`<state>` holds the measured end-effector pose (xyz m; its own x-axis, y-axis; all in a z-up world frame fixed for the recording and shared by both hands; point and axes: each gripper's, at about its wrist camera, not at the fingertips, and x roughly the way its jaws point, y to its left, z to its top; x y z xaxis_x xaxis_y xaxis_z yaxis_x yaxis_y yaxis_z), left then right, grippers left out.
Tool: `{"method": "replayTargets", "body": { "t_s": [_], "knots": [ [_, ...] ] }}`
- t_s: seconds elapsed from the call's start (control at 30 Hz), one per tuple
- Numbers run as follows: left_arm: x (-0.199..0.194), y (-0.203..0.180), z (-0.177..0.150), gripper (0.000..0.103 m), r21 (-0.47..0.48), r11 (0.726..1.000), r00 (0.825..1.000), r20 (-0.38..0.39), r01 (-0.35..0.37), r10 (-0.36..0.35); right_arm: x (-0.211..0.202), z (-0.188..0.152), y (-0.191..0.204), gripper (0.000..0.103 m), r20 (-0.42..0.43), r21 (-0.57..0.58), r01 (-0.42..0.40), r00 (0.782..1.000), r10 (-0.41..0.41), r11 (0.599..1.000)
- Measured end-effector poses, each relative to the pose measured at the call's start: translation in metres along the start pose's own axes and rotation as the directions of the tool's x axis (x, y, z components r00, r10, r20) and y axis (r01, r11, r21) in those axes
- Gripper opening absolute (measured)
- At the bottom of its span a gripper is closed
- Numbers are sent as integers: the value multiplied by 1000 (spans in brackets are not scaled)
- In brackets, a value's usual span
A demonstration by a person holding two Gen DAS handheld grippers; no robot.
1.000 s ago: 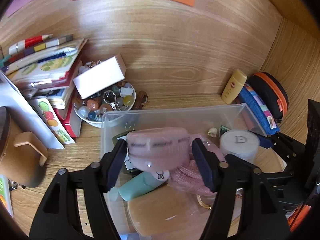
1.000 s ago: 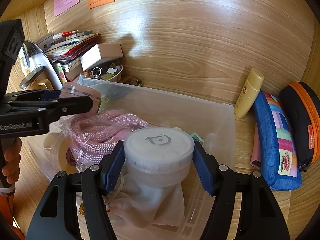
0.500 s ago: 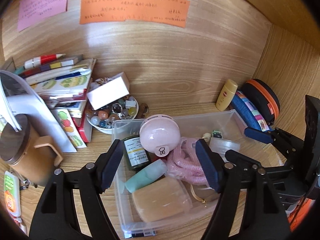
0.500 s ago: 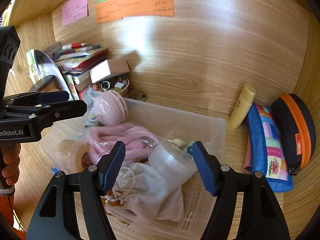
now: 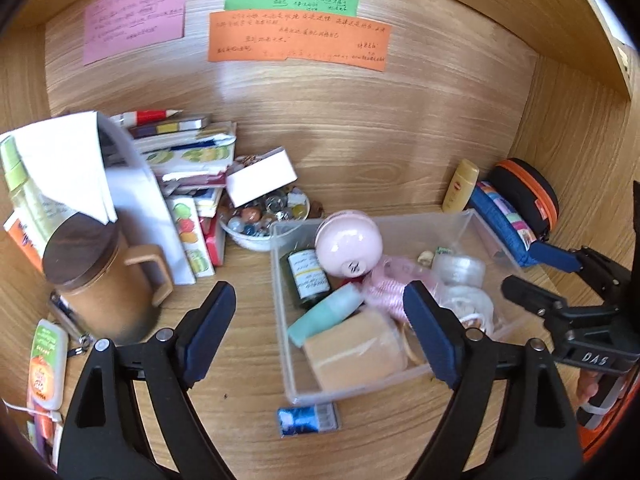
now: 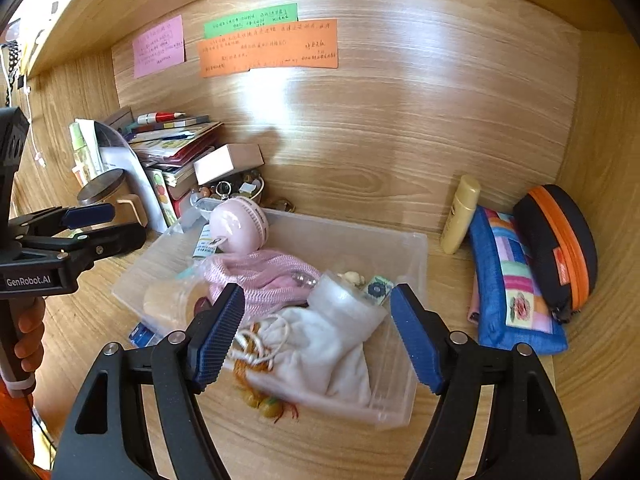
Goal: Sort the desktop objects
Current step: 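Lower both round containers into the box and open both grippers, then move the left gripper to the blue Max card box while the right approaches the green gourd charm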
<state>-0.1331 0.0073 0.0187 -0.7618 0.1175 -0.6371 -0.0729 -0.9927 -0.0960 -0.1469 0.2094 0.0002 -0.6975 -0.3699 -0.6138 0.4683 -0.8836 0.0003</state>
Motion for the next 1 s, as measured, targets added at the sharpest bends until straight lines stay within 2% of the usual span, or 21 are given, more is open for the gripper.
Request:
{"method": "replayTargets", "body": {
  "t_s": [0.43, 0.67, 1.0],
  "knots": [
    [-4, 19, -38, 90, 13, 1000, 998, -53, -20, 21, -14, -37, 15, 73, -43, 52, 41, 998, -39, 998],
    [12, 24, -63, 90, 27, 999, 991, -130, -26, 29, -9, -58, 17, 73, -112, 37, 107, 988, -102, 994],
    [37, 24, -83, 90, 10, 1000, 975, -222, -6, 8, 9, -79, 19, 73, -193, 80, 48, 981, -32, 996]
  ]
}}
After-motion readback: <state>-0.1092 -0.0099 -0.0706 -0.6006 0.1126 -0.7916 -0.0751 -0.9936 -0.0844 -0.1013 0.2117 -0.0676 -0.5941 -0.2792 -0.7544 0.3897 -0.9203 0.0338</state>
